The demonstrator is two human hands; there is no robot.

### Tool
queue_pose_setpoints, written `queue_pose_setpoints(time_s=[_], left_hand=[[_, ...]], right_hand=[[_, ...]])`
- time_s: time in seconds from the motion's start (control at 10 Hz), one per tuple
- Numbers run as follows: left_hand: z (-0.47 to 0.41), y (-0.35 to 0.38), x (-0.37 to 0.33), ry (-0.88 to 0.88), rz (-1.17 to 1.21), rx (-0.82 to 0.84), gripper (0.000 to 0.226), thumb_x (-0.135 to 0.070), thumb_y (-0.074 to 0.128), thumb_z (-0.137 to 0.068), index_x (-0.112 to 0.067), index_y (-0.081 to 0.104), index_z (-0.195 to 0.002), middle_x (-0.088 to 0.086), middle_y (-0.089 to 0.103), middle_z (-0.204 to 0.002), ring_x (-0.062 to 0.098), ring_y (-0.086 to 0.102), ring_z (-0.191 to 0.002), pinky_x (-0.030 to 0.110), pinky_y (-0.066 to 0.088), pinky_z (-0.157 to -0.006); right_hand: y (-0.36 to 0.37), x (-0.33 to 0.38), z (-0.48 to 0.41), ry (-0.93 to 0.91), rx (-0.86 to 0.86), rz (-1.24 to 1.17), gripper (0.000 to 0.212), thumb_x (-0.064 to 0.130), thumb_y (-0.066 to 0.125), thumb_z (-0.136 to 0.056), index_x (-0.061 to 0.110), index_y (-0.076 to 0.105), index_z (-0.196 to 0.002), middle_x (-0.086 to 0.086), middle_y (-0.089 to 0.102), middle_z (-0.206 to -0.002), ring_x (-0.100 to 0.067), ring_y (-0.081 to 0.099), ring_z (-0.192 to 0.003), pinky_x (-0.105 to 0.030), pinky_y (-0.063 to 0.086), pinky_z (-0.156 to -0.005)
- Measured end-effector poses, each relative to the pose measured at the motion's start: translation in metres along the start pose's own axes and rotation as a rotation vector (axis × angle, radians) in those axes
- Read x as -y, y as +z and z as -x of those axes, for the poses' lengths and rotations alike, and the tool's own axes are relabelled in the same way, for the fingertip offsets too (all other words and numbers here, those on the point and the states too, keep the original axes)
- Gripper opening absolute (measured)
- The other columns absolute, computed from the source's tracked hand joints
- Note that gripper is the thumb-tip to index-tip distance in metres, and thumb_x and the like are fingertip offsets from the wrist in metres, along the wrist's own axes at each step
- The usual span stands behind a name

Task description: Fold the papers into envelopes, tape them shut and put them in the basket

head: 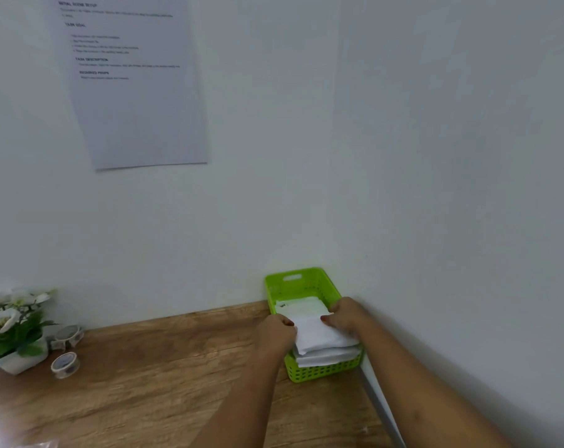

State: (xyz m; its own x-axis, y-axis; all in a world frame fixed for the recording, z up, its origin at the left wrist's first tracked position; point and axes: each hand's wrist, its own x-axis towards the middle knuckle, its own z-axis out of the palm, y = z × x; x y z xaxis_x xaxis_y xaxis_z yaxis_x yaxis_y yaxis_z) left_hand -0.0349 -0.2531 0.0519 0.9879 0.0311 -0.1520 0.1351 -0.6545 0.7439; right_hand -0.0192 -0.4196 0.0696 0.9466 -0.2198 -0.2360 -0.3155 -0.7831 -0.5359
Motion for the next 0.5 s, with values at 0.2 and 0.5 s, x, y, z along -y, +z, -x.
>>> queue_pose_setpoints(time_s=[0.2,0.5], left_hand=[[-0.005,0.004,0.004,0.119,-0.219,-0.009,0.025,-0.016,0.057,-0.085,-0.017,0.069,-0.107,0.005,0.064,-0.116,0.018,0.060,-0.105,0.027,0.047,-0.083],[-0.006,0.002,0.016,0.275,-0.273,-0.066,0.028,-0.009,0.049,-0.089,-0.019,0.065,-0.110,0.005,0.055,-0.120,0.020,0.055,-0.109,0.029,0.043,-0.085]], right_hand=[[0.011,0.002,-0.011,-0.034,0.004,0.088,0.040,0.027,0.065,-0.087,0.000,0.063,-0.117,-0.014,0.062,-0.124,-0.028,0.053,-0.121,-0.029,0.044,-0.097],[0.026,0.005,-0.014,-0.010,-0.011,0.175,0.020,0.023,0.062,-0.085,0.006,0.058,-0.076,-0.013,0.065,-0.091,-0.029,0.060,-0.109,-0.025,0.042,-0.074]])
